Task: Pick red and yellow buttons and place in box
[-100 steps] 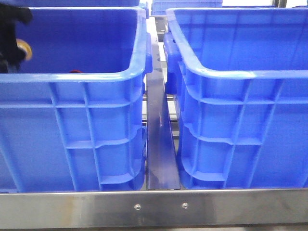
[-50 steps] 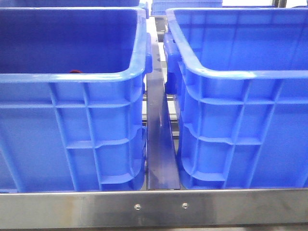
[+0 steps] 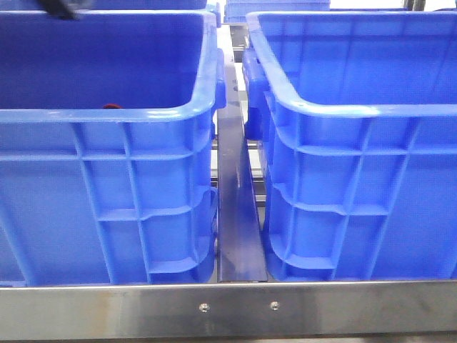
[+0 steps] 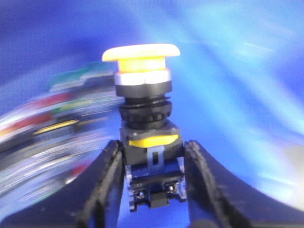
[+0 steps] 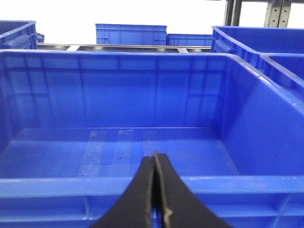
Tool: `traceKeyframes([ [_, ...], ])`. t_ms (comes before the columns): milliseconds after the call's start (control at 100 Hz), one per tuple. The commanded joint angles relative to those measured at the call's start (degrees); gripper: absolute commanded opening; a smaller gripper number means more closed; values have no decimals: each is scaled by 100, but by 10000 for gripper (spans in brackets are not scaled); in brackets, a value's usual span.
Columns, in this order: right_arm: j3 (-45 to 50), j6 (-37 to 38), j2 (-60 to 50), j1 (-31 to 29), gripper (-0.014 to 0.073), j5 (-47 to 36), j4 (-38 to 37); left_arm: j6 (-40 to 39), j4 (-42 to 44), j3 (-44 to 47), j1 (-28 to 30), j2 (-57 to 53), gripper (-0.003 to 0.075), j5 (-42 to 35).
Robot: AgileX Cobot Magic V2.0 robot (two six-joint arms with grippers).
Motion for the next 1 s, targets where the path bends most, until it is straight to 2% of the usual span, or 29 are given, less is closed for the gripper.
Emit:
traceKeyframes([
  [0, 30, -43, -97, 16, -69, -410, 8, 73, -185, -158, -501, -53, 146, -318],
  [130, 30, -43, -97, 16, -69, -410, 8, 341, -185, -158, -1263, 118, 146, -256],
  [280, 30, -43, -97, 16, -69, -436, 8, 465, -185, -168, -1883, 292, 146, -186],
  [570, -44, -6, -97, 16, -69, -881, 8, 499, -185, -168, -2097, 402, 146, -174],
  [670, -401, 115, -51, 23, -69, -372, 8, 499, -185, -168, -2097, 402, 146, -163],
  [790, -1058, 115, 123, 23, -69, 708, 8, 499, -185, -168, -2097, 402, 146, -163],
  [990, -2134, 115, 816, 23, -69, 2056, 8, 499, -145, -168, -2097, 402, 146, -163],
])
